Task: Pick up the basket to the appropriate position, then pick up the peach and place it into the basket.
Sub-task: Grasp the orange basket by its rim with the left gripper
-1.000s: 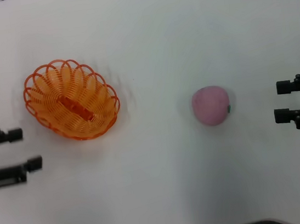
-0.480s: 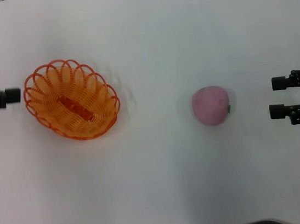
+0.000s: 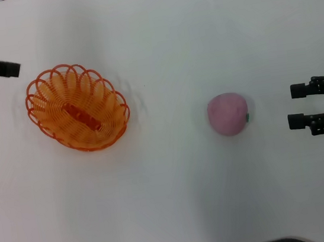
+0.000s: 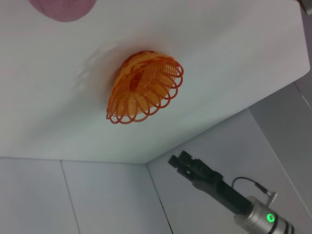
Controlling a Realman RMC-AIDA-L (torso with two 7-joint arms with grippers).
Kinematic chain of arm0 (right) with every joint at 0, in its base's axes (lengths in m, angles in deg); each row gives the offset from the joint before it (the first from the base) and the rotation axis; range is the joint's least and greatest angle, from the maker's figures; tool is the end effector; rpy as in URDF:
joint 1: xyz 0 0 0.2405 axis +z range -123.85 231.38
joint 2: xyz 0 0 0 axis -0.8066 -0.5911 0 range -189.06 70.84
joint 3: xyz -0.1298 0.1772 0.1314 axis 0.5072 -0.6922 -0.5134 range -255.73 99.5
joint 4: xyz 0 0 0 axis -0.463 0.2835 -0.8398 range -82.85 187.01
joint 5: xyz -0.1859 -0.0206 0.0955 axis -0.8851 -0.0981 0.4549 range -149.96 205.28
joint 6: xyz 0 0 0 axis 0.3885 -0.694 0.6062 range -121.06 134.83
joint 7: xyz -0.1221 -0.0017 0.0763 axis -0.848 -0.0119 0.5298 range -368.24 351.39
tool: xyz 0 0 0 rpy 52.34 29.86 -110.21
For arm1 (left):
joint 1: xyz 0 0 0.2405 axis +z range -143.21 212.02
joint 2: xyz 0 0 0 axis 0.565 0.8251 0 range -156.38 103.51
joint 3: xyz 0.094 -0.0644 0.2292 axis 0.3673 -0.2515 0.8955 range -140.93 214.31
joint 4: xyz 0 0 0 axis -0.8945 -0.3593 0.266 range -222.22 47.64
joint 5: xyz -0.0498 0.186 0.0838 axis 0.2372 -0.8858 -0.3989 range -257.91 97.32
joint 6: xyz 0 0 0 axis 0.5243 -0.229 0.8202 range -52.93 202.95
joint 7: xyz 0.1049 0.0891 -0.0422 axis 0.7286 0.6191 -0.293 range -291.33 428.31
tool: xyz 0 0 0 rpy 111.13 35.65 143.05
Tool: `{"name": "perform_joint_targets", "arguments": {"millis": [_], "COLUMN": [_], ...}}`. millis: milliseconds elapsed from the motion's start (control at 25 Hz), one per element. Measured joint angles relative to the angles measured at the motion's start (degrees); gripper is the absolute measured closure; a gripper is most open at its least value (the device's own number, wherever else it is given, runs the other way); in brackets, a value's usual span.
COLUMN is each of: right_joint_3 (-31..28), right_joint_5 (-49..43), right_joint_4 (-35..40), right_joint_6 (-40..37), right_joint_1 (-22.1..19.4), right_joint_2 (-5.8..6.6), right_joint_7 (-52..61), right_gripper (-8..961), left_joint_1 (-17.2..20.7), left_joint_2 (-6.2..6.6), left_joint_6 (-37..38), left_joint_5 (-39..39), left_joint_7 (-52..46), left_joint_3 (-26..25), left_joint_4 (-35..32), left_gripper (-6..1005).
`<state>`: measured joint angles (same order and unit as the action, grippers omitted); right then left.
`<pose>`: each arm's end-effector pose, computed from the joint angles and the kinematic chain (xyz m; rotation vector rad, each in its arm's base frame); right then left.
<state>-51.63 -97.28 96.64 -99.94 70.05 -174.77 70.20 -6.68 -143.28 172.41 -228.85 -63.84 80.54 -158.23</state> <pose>0.3391 0.2332 0.0582 -2.6896 0.8461 0.6426 -0.2091 0.3833 0.0895 -2.5066 -1.1050 0.1070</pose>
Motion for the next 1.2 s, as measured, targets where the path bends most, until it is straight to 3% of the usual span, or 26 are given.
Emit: {"name": "perform_joint_targets", "arguments": {"millis": [320, 600, 960, 1200], "right_joint_3": [0.05, 0.15, -0.24, -0.34], "right_joint_5": [-0.07, -1.30, -1.45, -1.45], "right_joint_4": [0.00, 0.00, 0.00, 0.00], "right_joint_6": [0.05, 0.06, 0.05, 0.05], "right_joint_1": [-0.30, -0.06, 0.29, 0.13], "right_joint_2": [0.03, -0.10, -0.09, -0.09], "right_joint_7": [0.03, -0.11, -0.27, -0.07], "right_gripper": [128, 128, 129, 129], "left_joint_1": [-7.40, -9.14, -9.11, -8.72], "left_joint_2": [-1.77, -4.31, -4.38, -4.52], "left_joint_6": [-11.24, -19.80, -27.45, -28.85], "left_joint_5": [-10.23, -14.90, -15.08, -15.11], "left_joint_7": [-5.72, -6.27, -6.35, -4.95], "left_joint_3": [10.40, 12.81, 14.18, 14.71], "left_joint_4": [11.88, 16.86, 23.15, 23.78], "left_gripper": [155, 156, 157, 183]}}
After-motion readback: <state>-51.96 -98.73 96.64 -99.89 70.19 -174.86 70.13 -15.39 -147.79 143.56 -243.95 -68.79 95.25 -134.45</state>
